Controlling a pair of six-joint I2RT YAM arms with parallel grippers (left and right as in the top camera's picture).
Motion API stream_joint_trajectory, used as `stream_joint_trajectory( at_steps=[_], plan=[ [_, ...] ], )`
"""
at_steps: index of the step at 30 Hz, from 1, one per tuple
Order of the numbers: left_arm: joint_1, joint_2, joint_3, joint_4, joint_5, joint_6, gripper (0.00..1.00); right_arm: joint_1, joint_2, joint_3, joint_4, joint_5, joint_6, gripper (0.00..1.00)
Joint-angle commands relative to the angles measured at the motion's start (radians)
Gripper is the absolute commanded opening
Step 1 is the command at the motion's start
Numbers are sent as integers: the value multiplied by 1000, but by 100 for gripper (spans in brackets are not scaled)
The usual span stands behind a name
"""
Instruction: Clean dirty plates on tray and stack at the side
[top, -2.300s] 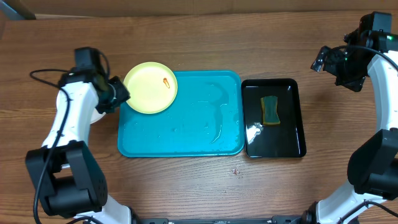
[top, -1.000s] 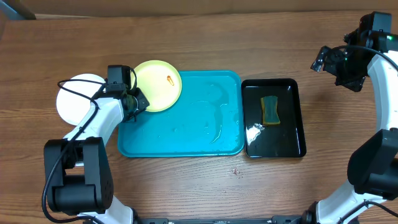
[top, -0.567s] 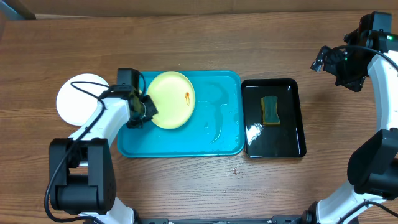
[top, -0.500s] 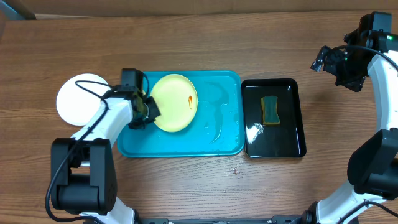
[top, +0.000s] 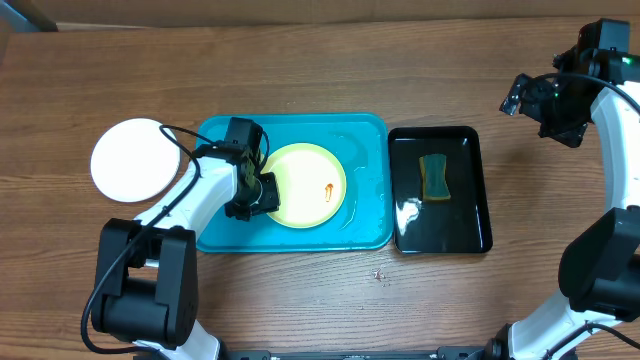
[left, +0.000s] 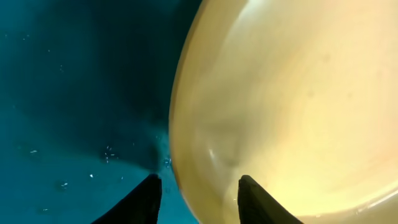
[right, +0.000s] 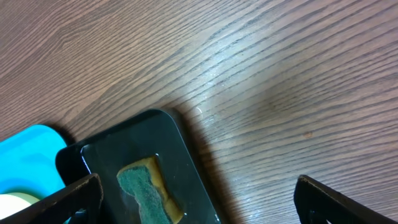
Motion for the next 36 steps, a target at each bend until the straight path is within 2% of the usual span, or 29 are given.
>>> stream_joint_trajectory(
  at_steps=[1, 4, 9, 16, 19, 21, 26, 28, 30, 33, 36],
  plan=[
    [-2, -10, 85, -13, 3, 63, 45, -4, -14, 10, 6, -1, 0, 100],
    [-2, -10, 126, -14, -5, 106, 49, -4, -14, 10, 6, -1, 0, 100],
    [-2, -5, 133, 27, -160, 110, 56, -4, -14, 10, 6, -1, 0, 100],
    [-2, 67, 133, 54, -179, 111, 54, -4, -14, 10, 6, -1, 0, 100],
    [-2, 121, 133, 77, -179, 112, 49, -4, -14, 10, 6, -1, 0, 100],
    [-2, 148, 133, 79, -177, 111, 33, -4, -14, 10, 6, -1, 0, 100],
    [-2, 161, 133, 79, -172, 111, 15, -4, -14, 10, 6, -1, 0, 100],
    [-2, 161, 134, 79, -172, 111, 4, -4, -14, 10, 38, -9, 1, 100],
    [-2, 161, 134, 75, -172, 111, 4, -3, -14, 10, 59, -83, 4, 100],
    [-2, 161, 134, 64, -171, 103, 4, -1, -14, 10, -21, -214, 4, 100],
    [-2, 161, 134, 56, -171, 79, 4, 35, -14, 5, -104, -173, 0, 84]
  ],
)
